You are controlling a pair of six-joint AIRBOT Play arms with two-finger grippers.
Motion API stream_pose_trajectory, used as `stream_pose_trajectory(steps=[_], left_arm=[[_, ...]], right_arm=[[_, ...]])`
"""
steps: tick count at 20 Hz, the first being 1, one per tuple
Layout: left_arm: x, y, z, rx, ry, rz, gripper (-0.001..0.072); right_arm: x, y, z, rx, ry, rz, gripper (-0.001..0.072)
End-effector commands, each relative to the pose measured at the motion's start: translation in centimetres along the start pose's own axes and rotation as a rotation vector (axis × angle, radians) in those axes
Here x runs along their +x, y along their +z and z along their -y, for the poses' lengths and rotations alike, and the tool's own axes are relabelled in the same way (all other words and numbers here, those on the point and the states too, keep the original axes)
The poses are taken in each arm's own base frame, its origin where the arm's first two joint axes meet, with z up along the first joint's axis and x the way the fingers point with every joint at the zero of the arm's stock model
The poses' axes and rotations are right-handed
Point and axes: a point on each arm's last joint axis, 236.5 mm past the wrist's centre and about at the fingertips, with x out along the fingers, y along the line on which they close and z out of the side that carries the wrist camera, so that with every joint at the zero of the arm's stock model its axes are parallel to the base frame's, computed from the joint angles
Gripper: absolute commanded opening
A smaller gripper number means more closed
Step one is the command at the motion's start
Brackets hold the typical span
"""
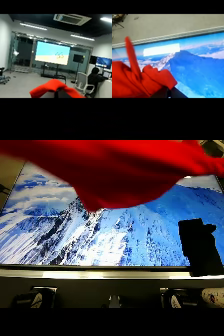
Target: Fold the shirts.
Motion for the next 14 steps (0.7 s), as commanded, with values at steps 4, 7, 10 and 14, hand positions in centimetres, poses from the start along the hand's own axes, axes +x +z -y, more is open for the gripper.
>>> stream_pose_trajectory(steps=[4, 7, 10, 14], left_arm=[[1.2, -6.4, -2.0, -0.024, 0.042, -0.173, 0.002], [1.1, -17.3, -4.0, -0.082, 0.07, -0.461, 0.002], [-0.6, -29.3, -4.5, -0.21, 0.06, -0.713, 0.002], [-2.9, -39.8, -4.9, -0.278, 0.074, -0.823, 0.0021]], right_arm=[[-1.6, -3.5, 4.0, 0.004, -0.181, -0.163, 0.002], [3.3, -7.1, 6.6, 0.052, -0.229, -0.369, 0.002], [13.1, -12.4, 8.3, 0.158, -0.178, -0.55, 0.0021], [25.5, -22.8, 9.2, 0.423, -0.076, -0.779, 0.0024]])
